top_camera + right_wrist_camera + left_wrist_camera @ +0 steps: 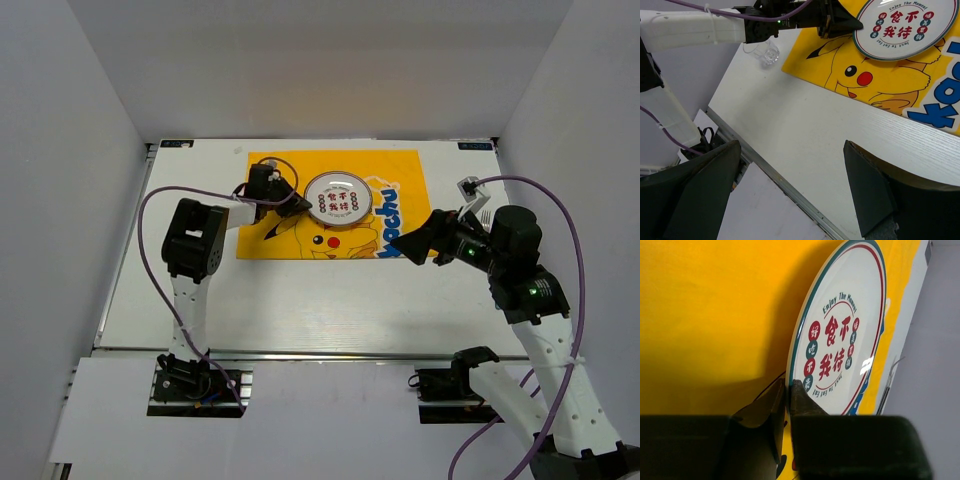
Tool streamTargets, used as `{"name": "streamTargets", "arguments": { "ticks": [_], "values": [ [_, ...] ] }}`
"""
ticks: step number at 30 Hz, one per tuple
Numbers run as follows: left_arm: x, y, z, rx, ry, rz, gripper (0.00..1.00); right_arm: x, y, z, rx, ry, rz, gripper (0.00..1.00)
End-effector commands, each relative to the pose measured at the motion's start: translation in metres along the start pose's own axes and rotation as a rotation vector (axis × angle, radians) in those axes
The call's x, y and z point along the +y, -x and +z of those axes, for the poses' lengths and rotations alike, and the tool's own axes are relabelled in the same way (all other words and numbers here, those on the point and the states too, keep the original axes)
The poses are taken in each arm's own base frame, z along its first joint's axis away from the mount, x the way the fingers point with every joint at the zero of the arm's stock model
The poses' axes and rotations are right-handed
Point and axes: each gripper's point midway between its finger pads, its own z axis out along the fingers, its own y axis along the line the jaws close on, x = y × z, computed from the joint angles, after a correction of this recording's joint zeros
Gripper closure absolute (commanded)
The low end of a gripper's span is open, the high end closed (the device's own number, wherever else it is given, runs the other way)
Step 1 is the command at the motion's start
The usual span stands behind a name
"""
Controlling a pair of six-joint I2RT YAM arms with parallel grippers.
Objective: Set the dinner table for one person
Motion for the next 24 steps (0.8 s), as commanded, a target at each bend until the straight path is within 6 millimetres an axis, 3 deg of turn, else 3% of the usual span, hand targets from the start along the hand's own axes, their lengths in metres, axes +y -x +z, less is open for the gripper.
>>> {"name": "streamTargets", "arguments": {
  "ticks": [1,2,4,6,13,17,18,20,21,23,24],
  "values": [
    [-0.037,0.011,-0.022,-0.034,-0.041,0.052,0.83,0.01,0.008,-0.006,-0.029,0.03,-0.038,0.11],
    [-0.036,0.012,-0.022,-0.036,-0.036,0.053,0.71,0.01,0.009,-0.006,-0.03,0.031,-0.04,0.11],
    [-0.038,0.008,-0.023,-0.034,-0.026,0.06,0.3,0.012,0.008,-0.006,-0.027,0.036,-0.04,0.11],
    [-0.046,0.012,-0.027,-0.059,-0.01,0.089,0.02,0.012,0.009,-0.007,-0.028,0.035,-0.039,0.11],
    [-0.036,0.035,-0.058,-0.136,0.265,0.084,0.02,0.016,0.015,-0.009,-0.04,0.039,-0.049,0.11],
    [-0.048,0.049,-0.081,-0.18,0.313,0.112,0.02,0.012,0.015,-0.006,-0.038,0.027,-0.045,0.11],
    [-0.059,0.055,-0.095,-0.191,0.333,0.123,0.02,0.01,0.014,-0.004,-0.03,0.022,-0.039,0.11],
    [-0.056,0.071,-0.118,-0.279,0.454,0.149,0.02,0.004,0.015,0.001,-0.015,0.0,-0.033,0.11],
    [-0.06,0.076,-0.145,-0.302,0.521,0.151,0.02,-0.002,0.016,0.003,-0.015,-0.03,-0.032,0.11],
    [-0.045,0.097,-0.183,-0.413,0.668,0.158,0.02,-0.01,0.018,0.006,0.001,-0.072,-0.029,0.11],
    [-0.035,0.097,-0.21,-0.421,0.729,0.149,0.02,-0.015,0.02,0.007,-0.002,-0.102,-0.03,0.11]
  ]
}}
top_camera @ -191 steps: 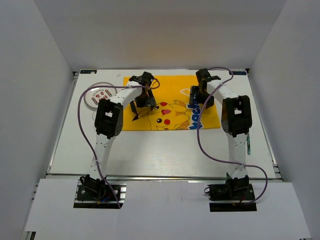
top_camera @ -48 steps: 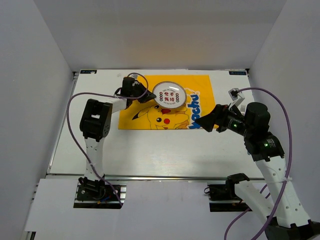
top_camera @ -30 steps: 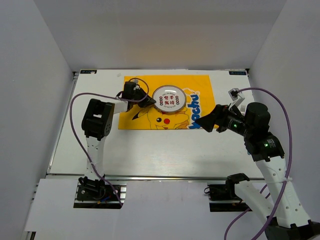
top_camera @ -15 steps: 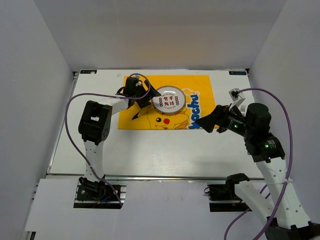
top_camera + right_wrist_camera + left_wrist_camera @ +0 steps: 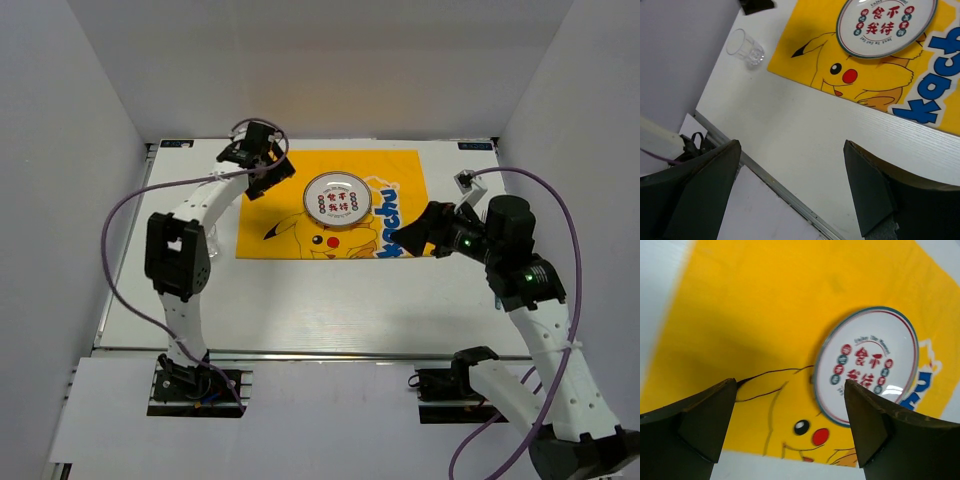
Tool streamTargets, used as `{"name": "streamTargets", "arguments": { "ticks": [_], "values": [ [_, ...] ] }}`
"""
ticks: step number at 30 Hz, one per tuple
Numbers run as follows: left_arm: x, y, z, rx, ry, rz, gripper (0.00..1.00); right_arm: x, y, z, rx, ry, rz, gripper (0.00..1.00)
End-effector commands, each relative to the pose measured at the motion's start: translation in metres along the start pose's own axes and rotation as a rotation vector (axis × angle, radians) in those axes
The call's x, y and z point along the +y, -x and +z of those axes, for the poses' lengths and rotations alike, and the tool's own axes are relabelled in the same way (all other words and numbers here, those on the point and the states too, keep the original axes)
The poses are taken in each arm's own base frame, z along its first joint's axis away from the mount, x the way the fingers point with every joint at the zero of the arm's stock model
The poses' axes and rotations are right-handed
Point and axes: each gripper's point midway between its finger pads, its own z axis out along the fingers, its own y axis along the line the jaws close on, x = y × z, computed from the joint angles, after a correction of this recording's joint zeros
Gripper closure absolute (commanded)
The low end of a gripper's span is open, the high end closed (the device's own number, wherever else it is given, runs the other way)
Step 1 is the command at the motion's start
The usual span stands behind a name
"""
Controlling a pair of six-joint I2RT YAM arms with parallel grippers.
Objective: Set the dinner table for one person
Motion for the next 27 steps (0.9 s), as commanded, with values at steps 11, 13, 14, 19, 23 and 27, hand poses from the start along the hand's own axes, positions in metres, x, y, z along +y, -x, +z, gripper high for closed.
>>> {"name": "streamTargets", "arguments": {
  "ticks": [11,13,14,19,23,27],
  "values": [
    [0.233,0.055,-0.171,-0.232,0.608,-0.015,0.07,-0.007,0.018,0.019,0.022,-0.008,-0.067,0.11],
    [0.259,0.05,-0.171,-0.204,0.648,-0.041,0.09,-0.005,0.017,0.023,0.032,0.009,-0.064,0.11],
    [0.26,0.049,-0.167,-0.195,0.619,-0.058,0.11,-0.004,0.015,0.024,0.039,0.021,-0.062,0.11],
    [0.27,0.044,-0.137,-0.135,0.561,-0.119,0.16,0.003,0.015,0.027,0.049,0.054,-0.064,0.11],
    [0.268,0.031,-0.11,-0.074,0.511,-0.152,0.18,0.003,0.013,0.026,0.051,0.056,-0.07,0.11],
    [0.265,0.021,-0.092,-0.039,0.475,-0.176,0.18,0.004,0.008,0.028,0.054,0.068,-0.062,0.11]
  ]
}}
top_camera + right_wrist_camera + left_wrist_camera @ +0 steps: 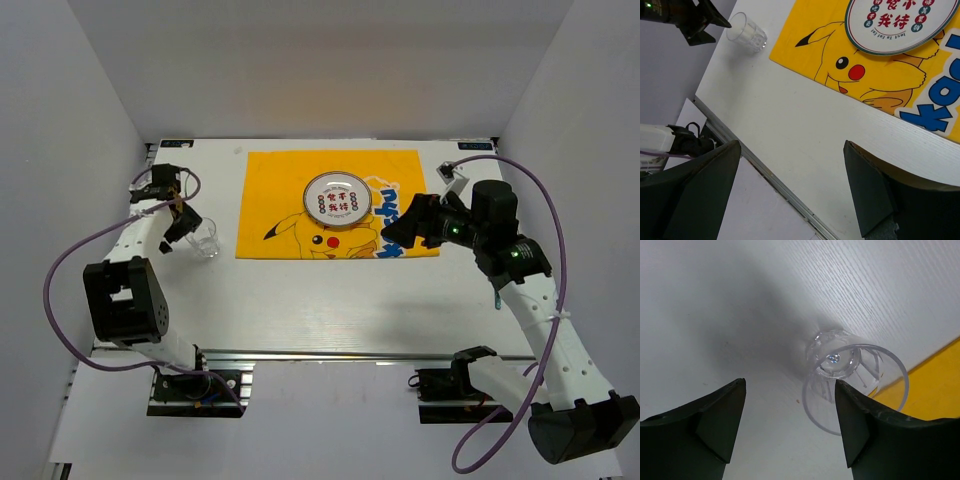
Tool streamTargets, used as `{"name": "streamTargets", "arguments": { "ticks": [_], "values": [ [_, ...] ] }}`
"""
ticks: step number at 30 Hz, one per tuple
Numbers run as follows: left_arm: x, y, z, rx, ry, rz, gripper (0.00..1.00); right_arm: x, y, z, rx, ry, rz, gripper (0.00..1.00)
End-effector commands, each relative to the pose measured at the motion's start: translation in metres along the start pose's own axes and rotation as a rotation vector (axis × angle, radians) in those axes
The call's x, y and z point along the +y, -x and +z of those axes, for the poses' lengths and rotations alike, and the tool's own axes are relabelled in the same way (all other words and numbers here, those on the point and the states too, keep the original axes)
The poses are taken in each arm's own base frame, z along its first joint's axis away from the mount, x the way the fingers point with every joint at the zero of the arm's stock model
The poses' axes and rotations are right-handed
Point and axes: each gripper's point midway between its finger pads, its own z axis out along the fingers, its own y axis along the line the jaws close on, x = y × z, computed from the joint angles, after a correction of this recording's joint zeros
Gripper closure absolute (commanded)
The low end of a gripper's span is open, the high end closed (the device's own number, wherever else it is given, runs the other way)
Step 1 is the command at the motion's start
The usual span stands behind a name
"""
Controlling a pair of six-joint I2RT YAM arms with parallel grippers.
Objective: Set the dinner table for one person
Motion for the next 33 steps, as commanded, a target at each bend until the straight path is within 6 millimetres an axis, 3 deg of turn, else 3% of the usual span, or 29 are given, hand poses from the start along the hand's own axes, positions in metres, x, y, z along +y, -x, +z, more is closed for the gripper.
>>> {"name": "streamTargets", "arguments": {
  "ticks": [1,3,5,6,7,9,13,18,19,21,22,23,25,26,27,28,29,31,33],
  "values": [
    [-0.02,-0.003,0.006,0.019,-0.089,-0.04,0.19,0.012,0.01,0.0,-0.047,0.056,-0.049,0.11],
    [-0.022,-0.012,0.017,0.049,-0.083,-0.051,0.2,0.014,0.009,0.002,-0.048,0.066,-0.037,0.11],
    [-0.021,-0.021,0.029,0.078,-0.059,-0.066,0.39,0.017,0.009,0.004,-0.045,0.076,-0.033,0.11],
    [-0.02,-0.026,0.031,0.091,-0.052,-0.067,0.52,0.017,0.009,0.007,-0.038,0.076,-0.033,0.11],
    [-0.019,-0.028,0.033,0.097,-0.044,-0.074,0.77,0.017,0.012,0.007,-0.041,0.067,-0.036,0.12],
    [-0.016,-0.028,0.032,0.091,-0.034,-0.087,0.99,0.013,0.013,0.013,-0.031,0.043,-0.039,0.16],
    [-0.021,-0.013,0.012,0.031,-0.051,-0.042,1.0,0.016,0.023,0.036,0.004,0.003,-0.061,0.23],
    [-0.051,-0.01,-0.036,0.003,-0.273,0.128,1.0,0.022,0.035,0.1,0.088,-0.076,-0.118,0.29],
    [-0.058,-0.013,-0.053,-0.011,-0.328,0.169,1.0,0.042,0.027,0.114,0.12,-0.05,-0.152,0.29],
    [-0.069,-0.023,-0.072,0.011,-0.421,0.207,1.0,0.054,0.038,0.143,0.133,-0.066,-0.179,0.28],
    [-0.075,-0.026,-0.087,-0.002,-0.469,0.227,1.0,0.054,0.028,0.164,0.172,-0.075,-0.18,0.28],
    [-0.079,-0.031,-0.096,0.011,-0.504,0.244,1.0,0.067,0.047,0.167,0.134,-0.066,-0.192,0.28],
    [-0.09,-0.039,-0.115,0.017,-0.583,0.284,1.0,0.082,0.039,0.189,0.163,-0.062,-0.215,0.28],
    [-0.093,-0.044,-0.123,0.03,-0.614,0.299,1.0,0.099,0.05,0.192,0.137,-0.051,-0.232,0.28],
    [-0.097,-0.046,-0.128,0.029,-0.639,0.314,1.0,0.105,0.05,0.197,0.143,-0.049,-0.24,0.28],
    [-0.101,-0.051,-0.136,0.028,-0.663,0.33,1.0,0.112,0.033,0.214,0.183,-0.049,-0.257,0.28],
    [-0.101,-0.053,-0.138,0.031,-0.667,0.342,1.0,0.116,0.044,0.216,0.152,-0.082,-0.267,0.28],
    [-0.102,-0.057,-0.143,0.03,-0.68,0.364,1.0,0.113,0.032,0.233,0.178,-0.109,-0.275,0.28],
    [-0.104,-0.058,-0.146,0.022,-0.686,0.382,1.0,0.126,0.022,0.241,0.184,-0.104,-0.293,0.28]
  ]
}}
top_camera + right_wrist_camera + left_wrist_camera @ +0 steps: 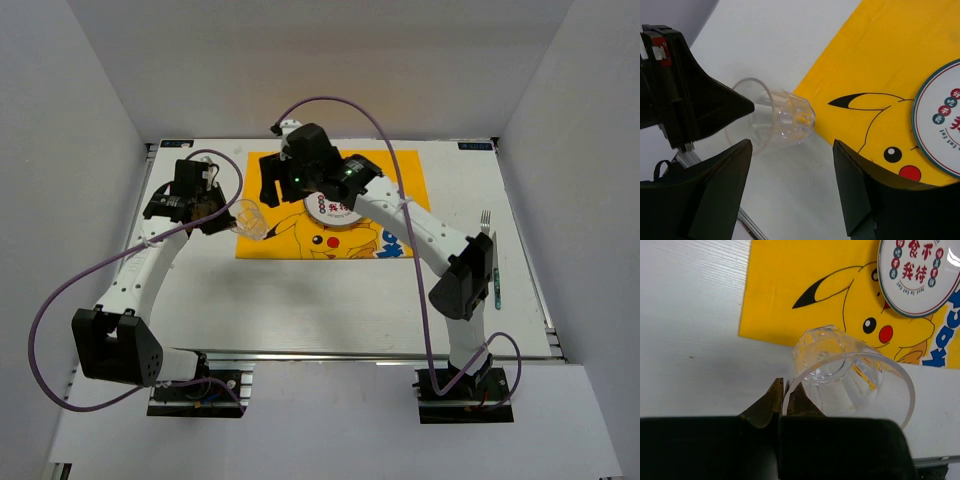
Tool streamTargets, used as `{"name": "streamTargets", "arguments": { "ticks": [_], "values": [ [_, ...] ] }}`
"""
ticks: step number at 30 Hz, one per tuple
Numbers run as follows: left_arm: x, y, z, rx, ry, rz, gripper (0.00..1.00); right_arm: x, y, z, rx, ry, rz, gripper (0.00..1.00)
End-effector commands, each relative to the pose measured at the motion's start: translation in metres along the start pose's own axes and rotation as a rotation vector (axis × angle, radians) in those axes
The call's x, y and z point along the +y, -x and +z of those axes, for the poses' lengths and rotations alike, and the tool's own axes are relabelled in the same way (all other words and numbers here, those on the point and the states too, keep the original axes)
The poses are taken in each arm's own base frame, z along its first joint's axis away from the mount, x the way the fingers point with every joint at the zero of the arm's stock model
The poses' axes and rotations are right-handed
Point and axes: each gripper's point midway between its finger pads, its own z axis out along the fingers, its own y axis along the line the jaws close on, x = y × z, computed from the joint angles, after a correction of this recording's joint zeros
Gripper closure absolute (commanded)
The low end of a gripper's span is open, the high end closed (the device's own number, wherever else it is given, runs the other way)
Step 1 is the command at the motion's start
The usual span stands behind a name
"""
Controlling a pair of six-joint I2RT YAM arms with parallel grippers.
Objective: Set the dinner table for one person
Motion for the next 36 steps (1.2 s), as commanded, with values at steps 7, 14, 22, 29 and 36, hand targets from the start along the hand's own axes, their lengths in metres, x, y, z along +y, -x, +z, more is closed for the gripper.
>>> {"name": "streamTargets", "arguments": {
  "ticks": [7,14,22,29,36],
  "values": [
    [-0.022,0.01,-0.028,-0.046,-0.073,0.076,1.0,0.012,-0.032,0.035,0.065,-0.123,-0.064,0.3],
    [-0.035,0.011,-0.042,-0.056,-0.133,0.088,1.0,0.015,-0.054,0.053,0.096,-0.152,-0.077,0.52],
    [-0.054,0.018,-0.064,-0.092,-0.228,0.088,1.0,0.019,-0.06,0.057,0.086,-0.19,-0.094,1.0],
    [-0.058,0.021,-0.065,-0.098,-0.245,0.068,0.62,0.025,-0.06,0.049,0.074,-0.191,-0.093,1.0],
    [-0.059,0.027,-0.078,-0.132,-0.243,0.046,0.45,0.018,-0.068,0.051,0.074,-0.209,-0.072,1.0]
  ]
}}
